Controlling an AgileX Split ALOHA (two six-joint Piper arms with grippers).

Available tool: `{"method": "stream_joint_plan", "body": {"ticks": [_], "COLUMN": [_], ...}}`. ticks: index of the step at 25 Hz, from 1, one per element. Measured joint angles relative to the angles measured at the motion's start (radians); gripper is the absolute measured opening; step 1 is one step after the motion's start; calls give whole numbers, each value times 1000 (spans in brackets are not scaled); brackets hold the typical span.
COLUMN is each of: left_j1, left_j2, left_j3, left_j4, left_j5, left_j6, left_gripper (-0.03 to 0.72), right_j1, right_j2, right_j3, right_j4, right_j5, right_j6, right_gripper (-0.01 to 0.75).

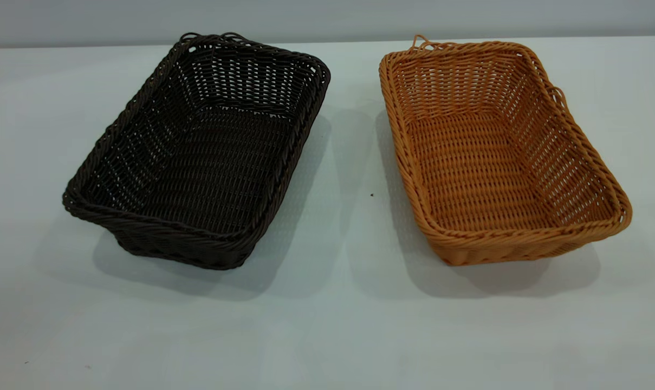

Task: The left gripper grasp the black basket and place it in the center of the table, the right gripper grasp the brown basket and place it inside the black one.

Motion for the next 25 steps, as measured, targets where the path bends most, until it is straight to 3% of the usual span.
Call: {"method": "stream_joint_plan", "body": {"ticks": [5, 8, 13, 19, 25], "left_j1": [0, 0, 0, 0, 2], "left_j2": [150, 303, 537, 771, 1003], "left_j3": [0, 0, -1, -1, -1], "left_j4": [3, 1, -58, -183, -374], "left_j5": [-12, -52, -243, -549, -669], "left_j6": [7, 36, 63, 114, 289], "left_gripper": [492, 492, 492, 492, 492], "right_j1": [0, 0, 0, 0, 27], "right_j2": [326, 510, 784, 1111, 1435], "right_j3": [-1, -4, -8, -9, -11], "right_j4": [110, 223, 441, 673, 1092], "right_j5": [-20, -88, -248, -416, -375], "right_j6": [-118, -224, -417, -446, -468], "right_gripper": [503, 525, 531, 531, 531]}}
